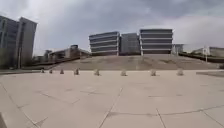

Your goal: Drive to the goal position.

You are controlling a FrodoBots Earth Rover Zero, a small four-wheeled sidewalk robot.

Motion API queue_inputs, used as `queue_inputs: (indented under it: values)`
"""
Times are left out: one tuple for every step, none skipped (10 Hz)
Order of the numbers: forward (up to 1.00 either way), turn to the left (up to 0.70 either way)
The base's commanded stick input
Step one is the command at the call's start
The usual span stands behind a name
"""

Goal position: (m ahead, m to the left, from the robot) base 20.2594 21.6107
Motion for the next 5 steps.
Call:
queue_inputs:
  values:
    - [0.70,0.00]
    - [0.70,0.00]
    - [0.70,0.00]
    - [0.70,0.00]
    - [0.70,0.00]
